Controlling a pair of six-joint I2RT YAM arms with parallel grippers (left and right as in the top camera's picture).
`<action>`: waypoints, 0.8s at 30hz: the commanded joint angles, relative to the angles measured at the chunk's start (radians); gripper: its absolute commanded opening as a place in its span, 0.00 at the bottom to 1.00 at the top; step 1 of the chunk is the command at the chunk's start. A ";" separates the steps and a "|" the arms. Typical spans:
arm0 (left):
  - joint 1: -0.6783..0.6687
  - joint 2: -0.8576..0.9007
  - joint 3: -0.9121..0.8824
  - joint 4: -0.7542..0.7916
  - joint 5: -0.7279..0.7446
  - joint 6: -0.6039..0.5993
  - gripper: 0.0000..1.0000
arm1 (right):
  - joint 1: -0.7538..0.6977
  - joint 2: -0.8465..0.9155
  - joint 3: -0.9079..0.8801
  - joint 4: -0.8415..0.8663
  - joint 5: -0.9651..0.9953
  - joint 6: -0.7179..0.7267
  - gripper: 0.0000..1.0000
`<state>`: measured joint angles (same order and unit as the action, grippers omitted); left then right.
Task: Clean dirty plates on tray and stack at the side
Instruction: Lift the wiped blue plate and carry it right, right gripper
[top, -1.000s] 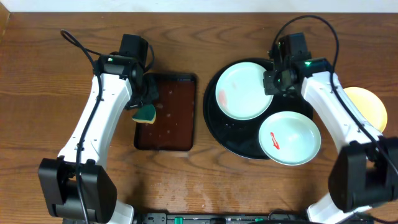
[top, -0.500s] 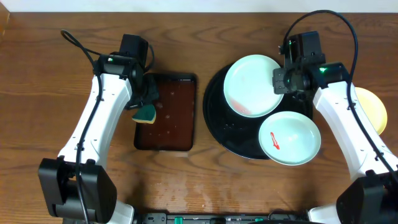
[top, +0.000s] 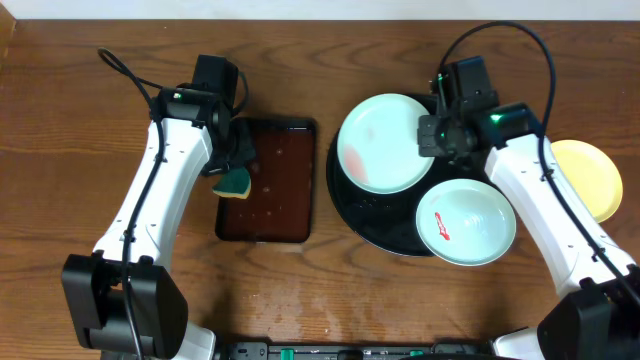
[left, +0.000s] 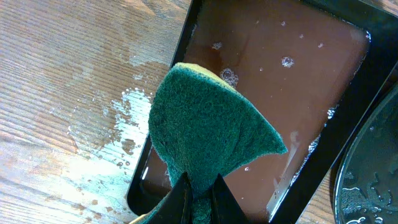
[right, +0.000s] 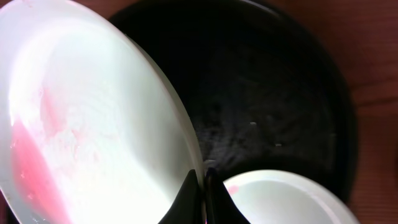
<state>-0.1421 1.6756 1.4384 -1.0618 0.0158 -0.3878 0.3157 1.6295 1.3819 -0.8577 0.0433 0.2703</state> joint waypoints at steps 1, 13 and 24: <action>-0.001 0.003 -0.008 0.001 -0.013 0.014 0.08 | 0.053 -0.016 0.016 0.022 -0.021 0.097 0.01; 0.006 0.003 -0.008 0.020 -0.013 0.013 0.08 | 0.281 0.165 0.016 0.254 0.148 0.118 0.01; 0.065 0.003 -0.008 0.023 -0.013 0.009 0.08 | 0.426 0.237 0.018 0.513 0.451 -0.002 0.01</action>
<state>-0.1051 1.6756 1.4384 -1.0393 0.0158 -0.3878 0.7193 1.8755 1.3857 -0.3782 0.3462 0.3397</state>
